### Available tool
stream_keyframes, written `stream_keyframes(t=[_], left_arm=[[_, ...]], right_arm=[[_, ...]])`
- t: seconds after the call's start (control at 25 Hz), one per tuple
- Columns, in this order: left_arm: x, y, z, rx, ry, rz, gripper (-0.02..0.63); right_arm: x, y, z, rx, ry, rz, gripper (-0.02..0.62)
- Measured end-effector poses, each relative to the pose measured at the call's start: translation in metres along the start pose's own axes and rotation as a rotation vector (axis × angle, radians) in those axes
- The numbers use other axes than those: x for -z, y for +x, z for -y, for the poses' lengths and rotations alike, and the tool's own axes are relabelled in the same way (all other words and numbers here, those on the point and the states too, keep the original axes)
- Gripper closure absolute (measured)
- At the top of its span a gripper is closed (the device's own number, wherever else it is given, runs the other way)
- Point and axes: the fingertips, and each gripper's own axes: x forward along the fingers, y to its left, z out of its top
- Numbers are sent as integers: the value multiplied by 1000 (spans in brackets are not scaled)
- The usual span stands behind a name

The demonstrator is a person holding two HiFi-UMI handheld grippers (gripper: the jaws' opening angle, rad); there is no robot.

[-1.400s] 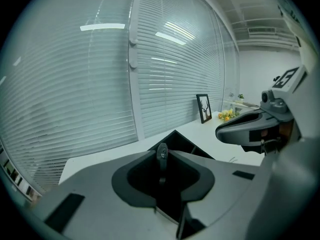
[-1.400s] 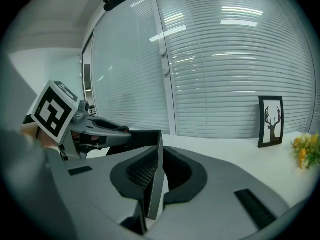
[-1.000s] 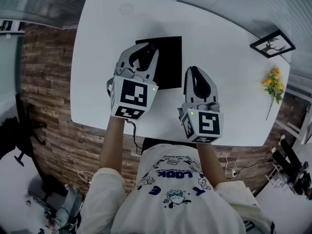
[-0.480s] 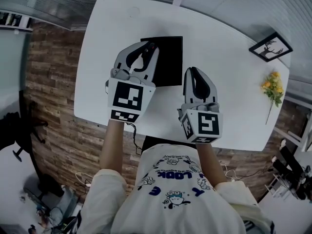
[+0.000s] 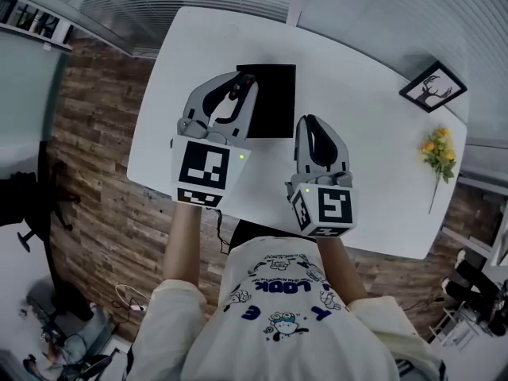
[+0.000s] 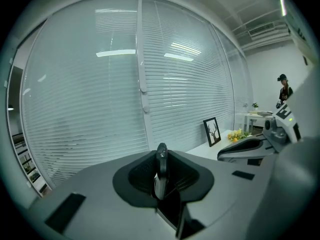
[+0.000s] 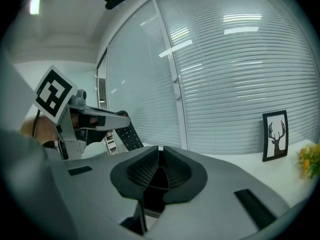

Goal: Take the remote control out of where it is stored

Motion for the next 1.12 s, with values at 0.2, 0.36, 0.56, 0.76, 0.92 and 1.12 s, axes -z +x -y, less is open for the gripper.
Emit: stream_keyframes(t=[0.2, 0.36, 0.56, 0.76, 0.92, 1.12], left_arm=[[-5, -34, 5, -77, -42, 27, 535], [0, -63, 8, -145, -79, 27, 535], [17, -94, 11, -217, -128, 7, 535], [37, -115, 11, -285, -201, -18, 535], [48, -124, 12, -319, -246, -27, 535], [58, -131, 12, -342, -284, -37, 535]], right_arm=[[-11, -15, -13, -55, -16, 36, 546], [-16, -25, -28, -104, -31, 50, 546], [-13, -32, -48, -158, -46, 49, 546], [-7, -36, -65, -202, -59, 35, 546], [-4, -38, -72, -221, -68, 32, 546], [-3, -39, -79, -234, -85, 30, 546]])
